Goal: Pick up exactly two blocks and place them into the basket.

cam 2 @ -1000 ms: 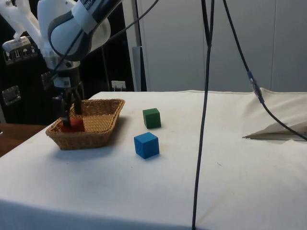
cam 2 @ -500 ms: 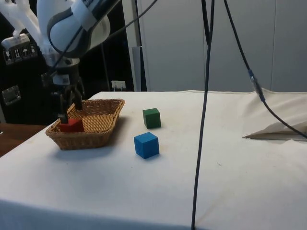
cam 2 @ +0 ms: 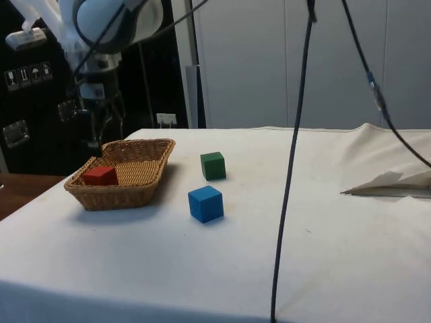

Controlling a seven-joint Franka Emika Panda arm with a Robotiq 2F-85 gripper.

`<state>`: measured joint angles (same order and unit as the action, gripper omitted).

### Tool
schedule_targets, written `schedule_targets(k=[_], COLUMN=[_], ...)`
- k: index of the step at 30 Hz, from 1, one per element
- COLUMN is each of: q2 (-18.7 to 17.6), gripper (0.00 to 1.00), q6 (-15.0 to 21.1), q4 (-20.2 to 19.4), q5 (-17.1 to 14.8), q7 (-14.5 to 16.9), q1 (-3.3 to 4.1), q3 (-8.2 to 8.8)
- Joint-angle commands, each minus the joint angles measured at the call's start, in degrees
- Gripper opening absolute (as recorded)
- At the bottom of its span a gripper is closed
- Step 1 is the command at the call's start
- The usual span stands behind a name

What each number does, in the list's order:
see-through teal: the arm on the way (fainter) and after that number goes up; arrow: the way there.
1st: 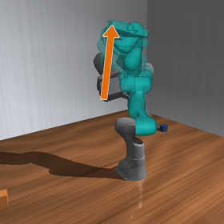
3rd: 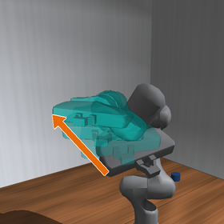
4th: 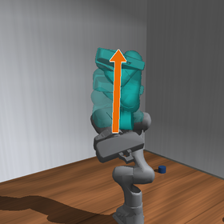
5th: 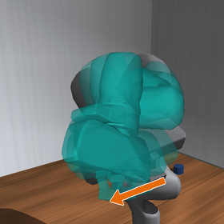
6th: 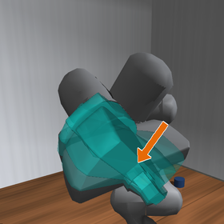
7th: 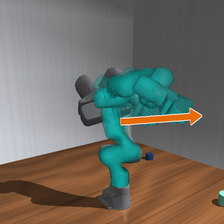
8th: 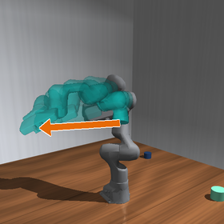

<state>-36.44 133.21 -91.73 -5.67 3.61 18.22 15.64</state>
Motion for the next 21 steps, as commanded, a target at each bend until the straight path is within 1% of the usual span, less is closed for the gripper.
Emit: schedule_targets(k=[1,2,3,7,9,10,11,12,17,18,19,20,21], q2=[0.69,1.72,2.92,5.04,6.02,5.39,6.47,7.45,9.80,10.71,11.17,10.66,11.57], gripper=[1.00,1.00,1.00,1.00,1.00,1.00,1.00,1.00,1.00,1.00,1.00,1.00,1.00], q6=[0.00,0.29,0.34,0.34,0.34,0.00,0.29,0.29,0.52,0.63,0.74,0.06,0.92], q4=[-0.69,-2.01,-3.27,-5.61,-6.70,-5.96,-7.33,-8.42,-11.46,-12.72,-13.35,-12.55,-14.04], q5=[0.17,0.57,0.80,1.09,1.26,0.80,1.38,1.55,2.18,2.35,2.41,1.89,2.41], q7=[-0.11,-0.69,-0.86,-1.26,-1.43,-0.92,-1.55,-1.72,-2.01,-2.01,-1.83,-1.49,-1.66], q1=[0.11,0.63,0.74,1.15,1.26,0.86,1.38,1.49,1.72,1.78,1.72,1.43,1.60], q3=[0.00,0.34,0.29,0.29,0.29,-0.06,0.23,0.23,0.23,0.23,0.23,-0.11,0.23])
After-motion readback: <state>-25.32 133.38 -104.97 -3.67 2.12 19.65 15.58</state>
